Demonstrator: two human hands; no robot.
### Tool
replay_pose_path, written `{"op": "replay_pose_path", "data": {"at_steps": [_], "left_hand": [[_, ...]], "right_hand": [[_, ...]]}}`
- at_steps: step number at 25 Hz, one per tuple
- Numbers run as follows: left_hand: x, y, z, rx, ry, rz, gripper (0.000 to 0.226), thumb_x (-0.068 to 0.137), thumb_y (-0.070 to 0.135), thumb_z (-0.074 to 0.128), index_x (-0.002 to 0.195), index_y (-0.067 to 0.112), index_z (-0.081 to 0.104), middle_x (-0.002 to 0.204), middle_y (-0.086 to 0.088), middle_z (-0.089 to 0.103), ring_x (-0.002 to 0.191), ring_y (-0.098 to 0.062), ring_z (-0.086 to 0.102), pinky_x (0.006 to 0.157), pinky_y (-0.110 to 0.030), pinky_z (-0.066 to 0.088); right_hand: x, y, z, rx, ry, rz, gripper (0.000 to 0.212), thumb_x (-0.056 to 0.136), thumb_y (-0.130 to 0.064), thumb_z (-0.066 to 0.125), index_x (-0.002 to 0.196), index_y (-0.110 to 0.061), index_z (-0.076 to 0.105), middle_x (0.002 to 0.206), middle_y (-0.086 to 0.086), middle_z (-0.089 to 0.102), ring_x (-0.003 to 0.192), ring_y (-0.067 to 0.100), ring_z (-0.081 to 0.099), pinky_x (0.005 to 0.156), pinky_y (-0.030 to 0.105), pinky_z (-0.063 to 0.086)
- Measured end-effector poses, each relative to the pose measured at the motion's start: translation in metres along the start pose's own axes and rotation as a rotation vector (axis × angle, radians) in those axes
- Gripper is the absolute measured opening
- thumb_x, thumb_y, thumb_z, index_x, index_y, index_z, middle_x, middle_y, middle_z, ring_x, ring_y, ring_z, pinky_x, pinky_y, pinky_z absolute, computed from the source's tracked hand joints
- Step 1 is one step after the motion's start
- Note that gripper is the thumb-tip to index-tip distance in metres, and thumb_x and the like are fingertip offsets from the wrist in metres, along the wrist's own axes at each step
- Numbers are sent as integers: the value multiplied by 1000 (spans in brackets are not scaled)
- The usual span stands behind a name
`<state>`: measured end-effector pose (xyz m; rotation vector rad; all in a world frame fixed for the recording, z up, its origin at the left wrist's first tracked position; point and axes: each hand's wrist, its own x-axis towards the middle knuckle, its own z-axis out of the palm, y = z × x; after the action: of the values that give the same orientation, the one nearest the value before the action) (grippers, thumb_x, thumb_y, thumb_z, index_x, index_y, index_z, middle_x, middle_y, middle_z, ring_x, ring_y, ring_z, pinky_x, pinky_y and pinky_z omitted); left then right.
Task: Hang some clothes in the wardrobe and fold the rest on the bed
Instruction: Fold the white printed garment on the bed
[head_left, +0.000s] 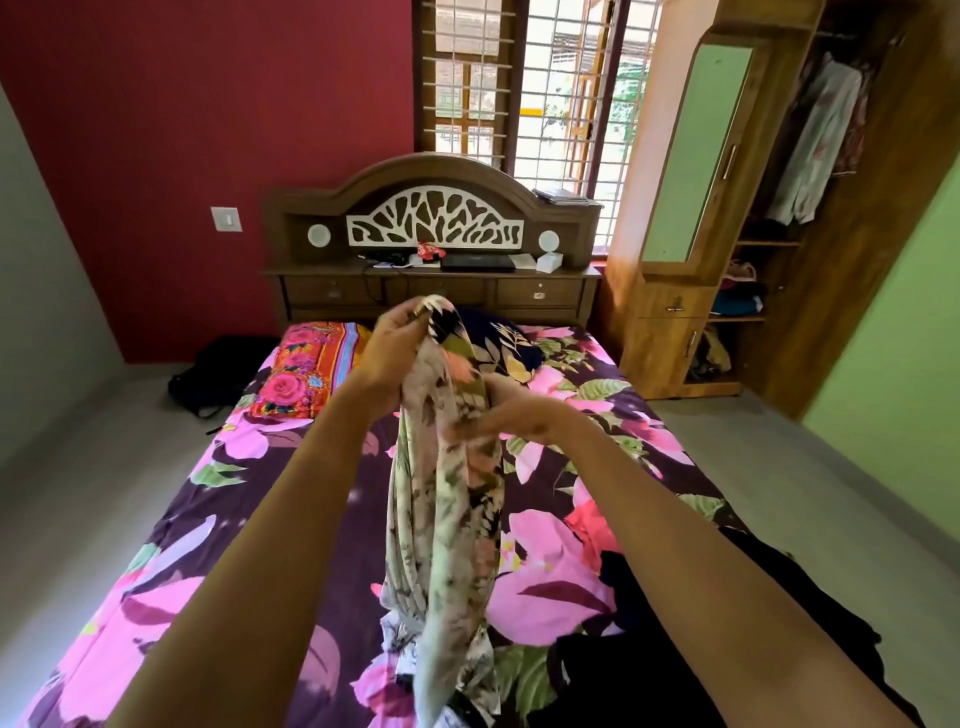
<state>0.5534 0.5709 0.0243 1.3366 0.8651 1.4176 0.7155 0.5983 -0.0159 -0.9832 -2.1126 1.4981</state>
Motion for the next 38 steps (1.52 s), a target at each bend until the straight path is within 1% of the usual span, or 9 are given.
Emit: {"op": "replay_pose_path", "data": {"at_steps": [4, 7, 9, 11, 15, 21, 27, 34, 38], "left_hand": [[6, 27, -24, -203, 165, 80, 22, 98, 10, 41, 91, 9, 62, 71, -1, 70, 66, -14, 66, 65, -27, 56], [7, 11, -41, -68, 121, -10, 26, 87, 25, 56, 98, 2, 63, 88, -13, 68, 85, -27, 65, 87, -43, 54], [-1, -4, -36, 164, 27, -58, 47, 69, 35, 65, 104, 4, 64, 95, -9, 63, 91, -23, 61, 87, -30, 52], [-11, -19, -21, 414, -118, -104, 54, 64, 36, 71, 111, 13, 62, 93, 4, 63, 82, -6, 61, 68, -11, 48], [-16, -26, 2, 572, -334, -148, 10, 81, 9, 71, 87, 16, 67, 74, 8, 68, 68, 1, 63, 69, -18, 48], [-8, 1, 15, 146, -122, -70, 31, 90, 0, 53, 73, 20, 70, 65, 10, 69, 66, -1, 65, 64, -15, 50], [5, 15, 16, -300, -55, -128, 17, 92, 17, 50, 78, 16, 60, 71, 0, 61, 65, -10, 60, 62, -23, 51], [3, 0, 3, -228, -28, -270, 50, 96, 23, 46, 51, 20, 67, 54, 5, 59, 47, -6, 57, 48, -18, 47], [-10, -14, -13, 105, -110, -392, 39, 79, 53, 59, 92, 16, 67, 80, -4, 65, 63, -11, 65, 56, -21, 54]], "right_hand": [[-1, 44, 10, -230, -103, 262, 9, 92, -11, 60, 101, -11, 61, 101, 7, 62, 95, 23, 59, 99, 47, 46], [-10, 37, -2, -101, 113, 306, 9, 97, -15, 52, 96, -10, 59, 88, 5, 61, 70, 12, 62, 67, 30, 57], [-11, 19, -13, -104, 208, 258, 17, 99, -16, 47, 85, -14, 56, 78, 4, 58, 54, 6, 58, 53, 23, 51], [-8, 0, -17, 10, 272, 112, 20, 99, -10, 45, 85, -12, 59, 84, 8, 61, 69, 13, 61, 72, 32, 53], [-5, -23, -18, 35, 374, -158, 14, 90, 1, 56, 93, -9, 64, 95, 9, 64, 94, 21, 60, 89, 34, 48], [-30, 24, -20, 97, 195, 81, 19, 81, -34, 69, 88, -17, 65, 77, 1, 65, 69, 17, 59, 67, 30, 44], [-30, 63, 15, -118, 40, 183, 56, 64, -30, 86, 109, -25, 54, 118, 6, 61, 113, 24, 56, 98, 34, 47], [-26, 35, 27, -53, 62, -8, 17, 91, -9, 60, 108, -12, 60, 100, -3, 66, 84, 6, 64, 79, 16, 52], [-30, 15, 3, 212, 268, -62, 10, 93, -6, 55, 96, -15, 59, 87, -1, 64, 76, 7, 64, 75, 22, 53]]}}
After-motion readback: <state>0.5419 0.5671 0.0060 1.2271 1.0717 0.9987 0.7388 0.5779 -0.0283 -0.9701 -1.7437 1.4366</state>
